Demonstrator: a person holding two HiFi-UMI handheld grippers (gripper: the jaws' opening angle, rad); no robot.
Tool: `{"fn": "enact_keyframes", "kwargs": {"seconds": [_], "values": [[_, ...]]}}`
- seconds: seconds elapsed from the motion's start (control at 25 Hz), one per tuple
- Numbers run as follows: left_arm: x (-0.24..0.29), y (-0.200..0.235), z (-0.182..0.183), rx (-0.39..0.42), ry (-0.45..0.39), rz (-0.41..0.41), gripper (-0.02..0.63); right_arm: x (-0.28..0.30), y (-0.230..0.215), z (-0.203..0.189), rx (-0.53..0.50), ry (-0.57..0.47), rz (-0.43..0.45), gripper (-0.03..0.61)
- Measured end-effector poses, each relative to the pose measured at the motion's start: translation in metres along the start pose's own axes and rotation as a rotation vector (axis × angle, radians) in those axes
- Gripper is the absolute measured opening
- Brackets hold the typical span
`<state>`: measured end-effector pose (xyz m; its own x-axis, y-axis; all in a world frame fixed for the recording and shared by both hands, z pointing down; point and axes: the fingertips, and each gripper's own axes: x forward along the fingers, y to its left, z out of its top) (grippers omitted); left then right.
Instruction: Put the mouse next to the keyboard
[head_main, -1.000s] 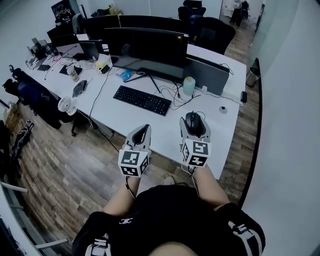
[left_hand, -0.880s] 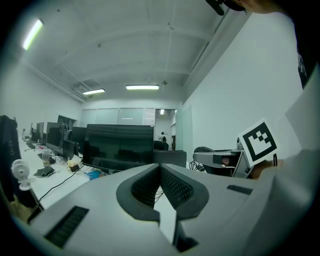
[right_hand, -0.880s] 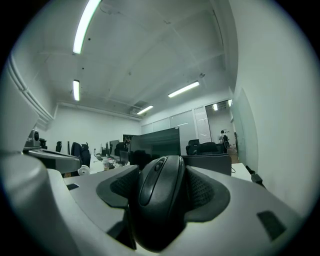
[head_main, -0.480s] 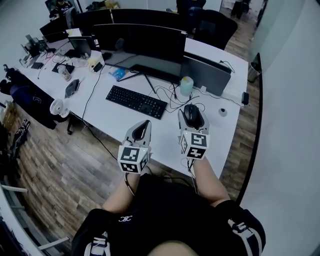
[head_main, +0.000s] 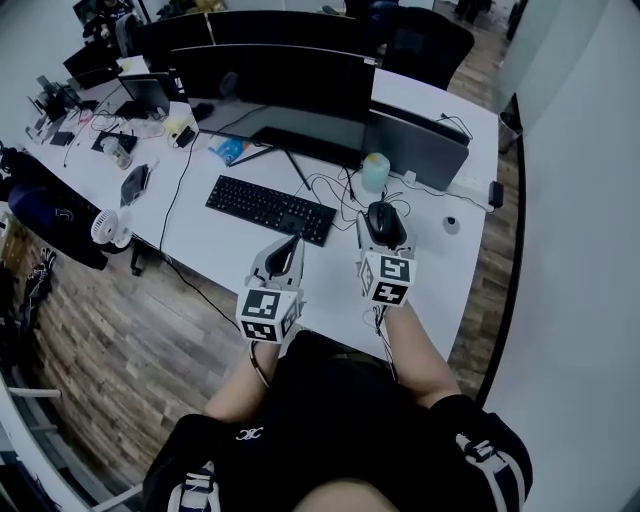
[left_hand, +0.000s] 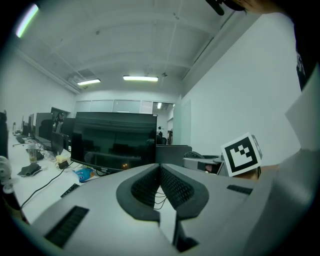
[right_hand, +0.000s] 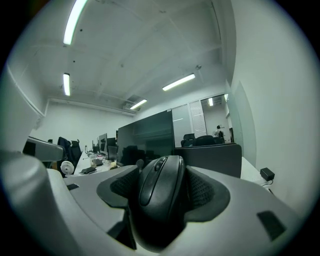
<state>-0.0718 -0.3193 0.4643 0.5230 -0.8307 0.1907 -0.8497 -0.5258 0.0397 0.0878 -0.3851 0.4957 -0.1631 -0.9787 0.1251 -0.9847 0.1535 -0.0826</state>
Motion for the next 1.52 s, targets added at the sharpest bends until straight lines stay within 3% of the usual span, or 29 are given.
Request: {"fn": "enact_keyframes", "kwargs": {"seconds": [0.36,0.68,1.2,1.52], "values": [[0.056,0.063,-0.007,-0.018,0.037,-0.051,0.014,0.08,-0.004,-0.038,0.009,0.071,-0.087,0.305],[0.103,0.1,-0.016,-0.023,0.069,-0.115,0.014,0.127,-0.007,-0.098,0.038,0.191,-0.142,0.305],[0.15,0.123,-0.042,-0.035,0.131,-0.217,0.014,0.149,0.008,-0.195,0.085,0.396,-0.184,0.307],[0.172,0.129,-0.057,-0.03,0.158,-0.275,0.012,0.145,0.006,-0.251,0.094,0.533,-0.256,0.308]]}}
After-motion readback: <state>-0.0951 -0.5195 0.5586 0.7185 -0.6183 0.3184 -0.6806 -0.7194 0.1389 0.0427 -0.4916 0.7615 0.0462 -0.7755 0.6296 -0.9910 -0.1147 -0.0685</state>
